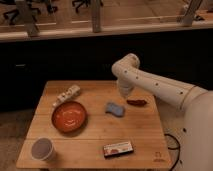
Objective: Move the arm in a circular motion
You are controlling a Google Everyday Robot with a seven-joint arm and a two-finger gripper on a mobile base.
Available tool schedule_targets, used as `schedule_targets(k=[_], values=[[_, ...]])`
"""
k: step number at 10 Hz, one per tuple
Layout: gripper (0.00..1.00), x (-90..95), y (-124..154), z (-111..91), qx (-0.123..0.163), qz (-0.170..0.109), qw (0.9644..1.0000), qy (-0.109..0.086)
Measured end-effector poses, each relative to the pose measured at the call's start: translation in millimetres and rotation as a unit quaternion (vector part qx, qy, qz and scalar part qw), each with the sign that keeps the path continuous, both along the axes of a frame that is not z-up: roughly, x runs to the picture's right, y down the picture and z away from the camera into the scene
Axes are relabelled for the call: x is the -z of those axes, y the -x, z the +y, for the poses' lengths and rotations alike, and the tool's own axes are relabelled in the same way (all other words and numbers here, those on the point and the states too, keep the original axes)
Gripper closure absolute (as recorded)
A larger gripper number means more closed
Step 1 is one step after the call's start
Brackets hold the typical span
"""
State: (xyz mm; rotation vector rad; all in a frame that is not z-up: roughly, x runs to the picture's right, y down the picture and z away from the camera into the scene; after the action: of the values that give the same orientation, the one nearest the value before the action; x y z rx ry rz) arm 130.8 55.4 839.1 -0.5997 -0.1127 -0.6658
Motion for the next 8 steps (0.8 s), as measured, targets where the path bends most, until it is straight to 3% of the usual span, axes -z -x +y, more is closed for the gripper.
schedule_targets(k=[8], values=[[1.0, 12.2, -13, 9, 0.003, -0.009, 1.0, 0.001]])
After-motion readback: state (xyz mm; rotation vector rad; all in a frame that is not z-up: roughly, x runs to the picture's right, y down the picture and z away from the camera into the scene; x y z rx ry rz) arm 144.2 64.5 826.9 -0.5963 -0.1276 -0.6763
